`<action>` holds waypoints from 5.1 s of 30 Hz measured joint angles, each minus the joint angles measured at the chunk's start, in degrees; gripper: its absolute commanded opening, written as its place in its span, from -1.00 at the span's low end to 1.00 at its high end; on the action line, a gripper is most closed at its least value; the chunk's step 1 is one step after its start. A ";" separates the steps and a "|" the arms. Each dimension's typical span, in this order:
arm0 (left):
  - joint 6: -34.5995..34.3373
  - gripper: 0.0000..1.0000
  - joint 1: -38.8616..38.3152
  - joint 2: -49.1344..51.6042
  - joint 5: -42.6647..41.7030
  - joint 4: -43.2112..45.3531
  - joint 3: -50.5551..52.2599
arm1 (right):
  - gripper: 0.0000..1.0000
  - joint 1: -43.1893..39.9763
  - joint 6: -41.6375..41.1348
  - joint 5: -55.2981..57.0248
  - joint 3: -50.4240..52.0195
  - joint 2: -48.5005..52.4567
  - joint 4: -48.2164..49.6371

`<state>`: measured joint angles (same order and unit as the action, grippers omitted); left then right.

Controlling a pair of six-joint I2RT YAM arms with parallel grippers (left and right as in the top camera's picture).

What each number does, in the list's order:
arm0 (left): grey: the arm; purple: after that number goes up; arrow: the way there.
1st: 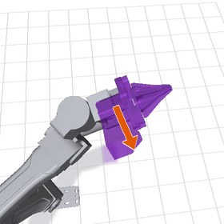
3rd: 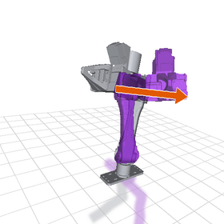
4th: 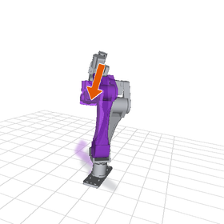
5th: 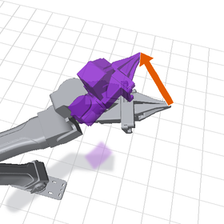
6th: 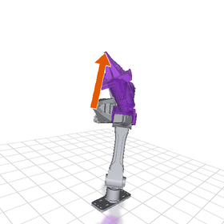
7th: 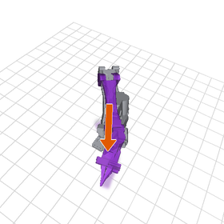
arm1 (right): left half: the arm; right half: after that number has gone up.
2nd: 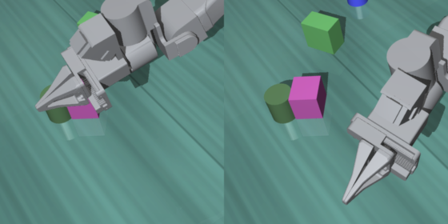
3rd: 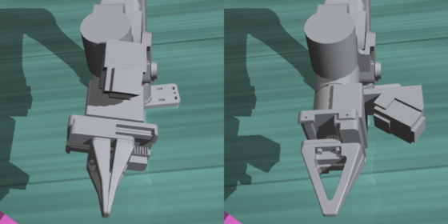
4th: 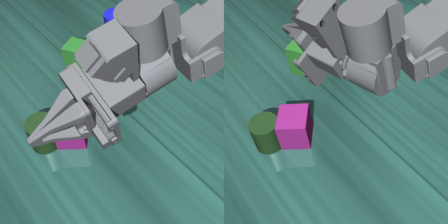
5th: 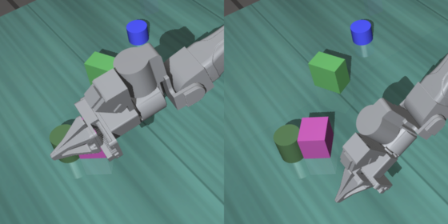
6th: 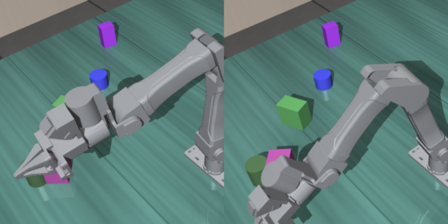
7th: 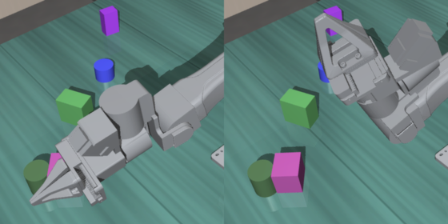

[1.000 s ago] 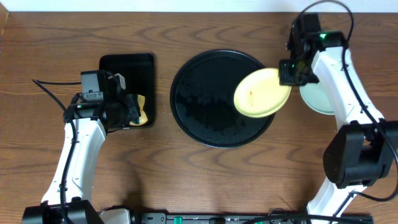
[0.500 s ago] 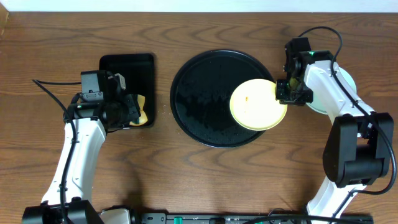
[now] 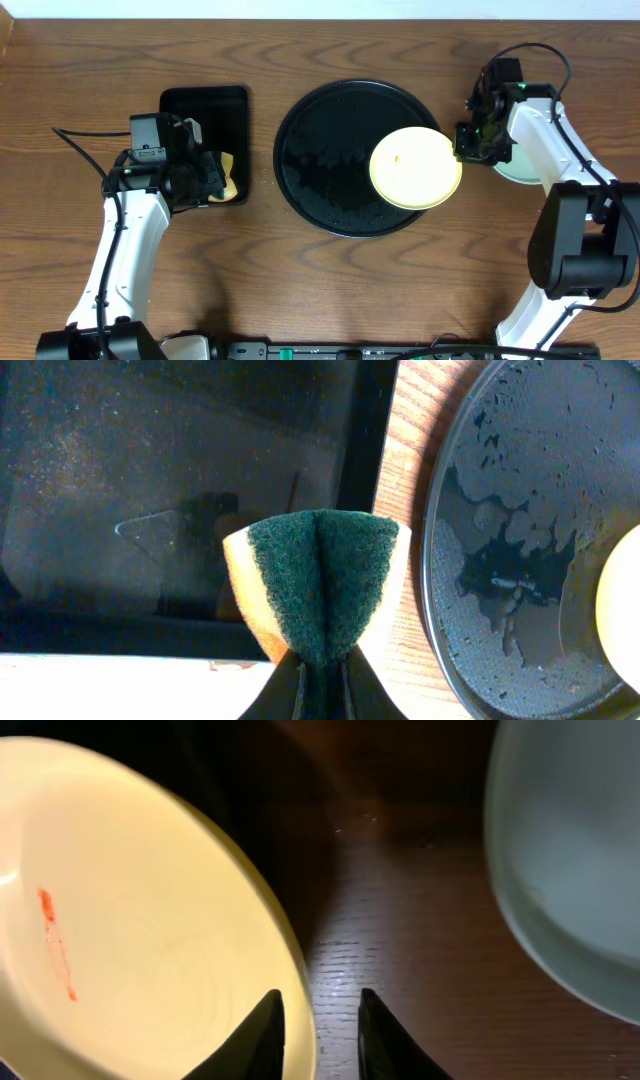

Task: Clean dirty plates on tray and stack at the side
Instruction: 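Grasp the yellow plate rim with the right gripper and tilt it, then bring the sponge in the left gripper over the yellow plate, then scrub the held yellow plate with the sponge in the left gripper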

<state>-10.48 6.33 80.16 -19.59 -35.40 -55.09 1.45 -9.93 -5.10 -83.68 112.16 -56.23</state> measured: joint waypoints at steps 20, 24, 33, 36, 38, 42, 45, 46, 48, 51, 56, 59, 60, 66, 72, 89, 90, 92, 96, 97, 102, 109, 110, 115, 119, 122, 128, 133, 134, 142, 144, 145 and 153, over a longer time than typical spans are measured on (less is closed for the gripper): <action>0.00 -0.85 0.00 0.00 0.00 0.02 0.00 | -0.97 0.00 1.99 -5.88 6.40 0.00 5.31; 0.07 -0.85 0.00 0.00 0.00 1.40 0.00 | -0.97 0.02 2.40 -5.81 6.54 -1.11 6.91; 1.77 -0.85 0.00 0.00 0.00 6.32 0.00 | -0.98 8.09 -0.13 6.16 6.60 -13.27 3.52; 1.77 -0.85 0.00 0.00 0.00 6.58 0.00 | -0.97 10.36 -2.47 8.31 6.62 -13.16 3.52; 1.77 -0.85 0.00 0.00 0.00 6.56 0.00 | -0.97 10.91 -4.02 8.85 6.62 -13.18 3.80; 1.77 -0.85 0.00 0.00 0.00 6.60 0.00 | -0.98 10.80 -4.96 9.92 6.62 -13.18 4.00; 1.84 -0.85 0.00 0.00 0.00 7.26 0.00 | -0.98 10.80 -4.96 10.08 6.62 -13.18 4.00; 1.92 -0.86 0.00 0.00 0.00 7.45 0.00 | -0.98 10.80 -4.96 10.10 6.62 -13.18 4.00; 2.51 -0.85 0.00 0.00 0.00 8.22 0.00 | -0.97 10.80 -4.96 10.10 6.62 -13.16 3.98; 4.39 -0.85 -0.59 0.00 0.02 8.90 0.00 | -0.98 10.84 -4.96 10.10 6.62 -13.18 3.63; 6.71 -0.85 -5.46 0.00 0.02 17.11 0.09 | -0.97 10.84 -6.23 10.10 7.04 -13.18 3.23; 5.14 -0.85 -9.25 0.00 0.09 22.23 0.09 | -0.97 10.84 -8.20 10.10 8.96 -13.18 3.65; 4.44 -0.85 -10.75 0.00 0.09 23.21 0.09 | -0.97 10.84 -8.57 10.08 9.97 -13.18 4.52; 2.56 -0.85 -24.74 0.26 -0.02 28.55 0.11 | -0.98 10.84 -10.47 8.22 19.41 -13.18 11.47; 2.08 -0.85 -37.13 4.72 -0.17 30.71 0.11 | -0.98 10.84 -11.13 6.25 21.38 -13.18 12.83; 1.95 -0.85 -43.21 19.96 -0.17 38.73 0.11 | -0.98 10.84 -11.13 5.95 21.40 -13.18 13.05; 1.92 -0.85 -43.21 20.74 -0.15 39.45 0.11 | -0.98 10.84 -11.13 5.95 21.40 -13.18 13.05; 1.92 -0.85 -43.25 21.99 -0.15 40.44 0.11 | -0.98 10.84 -11.13 5.95 21.40 -13.18 13.05; 1.92 -0.85 -43.50 23.52 -0.17 42.27 0.11 | -0.97 10.84 -11.13 5.95 21.40 -13.18 13.07; 1.92 -0.85 -43.54 23.78 -0.17 42.36 0.11 | -0.97 10.84 -11.13 5.92 21.40 -13.18 13.07; 1.92 -0.85 -43.63 24.44 -0.17 42.88 0.11 | -0.97 10.84 -11.13 5.92 21.40 -13.18 13.07; 1.92 -0.85 -44.76 27.06 -0.13 46.18 0.11 | -0.97 10.84 -11.13 5.92 21.40 -13.18 13.09; 1.92 -0.85 -45.05 27.58 -0.13 46.69 0.11 | -0.97 10.84 -11.15 5.92 21.40 -13.18 13.09; 1.95 -0.85 -45.18 28.39 0.17 48.06 0.11 | -0.98 10.84 -11.15 5.95 21.40 -13.18 13.22; 1.92 -0.85 -45.16 29.24 0.26 49.33 0.09 | -0.98 10.84 -11.13 5.97 21.40 -13.18 13.27; 2.43 -0.85 -45.18 29.24 1.75 49.92 0.09 | -0.97 10.84 -11.13 5.97 21.40 -13.18 13.27; 3.26 -0.84 -45.18 29.55 2.38 51.21 0.09 | -0.98 10.84 -11.13 5.97 21.40 -13.18 13.27; 3.48 -0.85 -45.18 29.88 3.02 52.43 0.09 | -0.97 10.84 -11.13 5.97 21.40 -13.18 13.27; 3.63 -0.85 -45.18 29.94 3.04 52.59 0.09 | -0.98 10.84 -11.13 5.97 21.40 -13.18 13.27; 4.52 -0.85 -45.16 31.69 3.23 57.00 0.09 | -0.97 10.84 -11.13 5.97 21.40 -13.18 13.27; 4.55 -0.85 -45.16 32.26 3.23 58.21 0.07 | -0.97 10.84 -11.13 5.99 21.40 -13.18 13.27; 4.55 -0.85 -45.16 32.48 3.23 58.66 0.07 | -0.97 10.84 -11.13 5.99 21.42 -13.18 13.27; 4.55 -0.85 -44.68 33.33 3.21 61.22 0.00 | -0.97 10.84 -11.13 5.99 21.42 -13.18 13.27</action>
<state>-5.93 -38.35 113.49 -16.38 25.82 -55.09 12.29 -21.06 0.89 -62.26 98.98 -42.96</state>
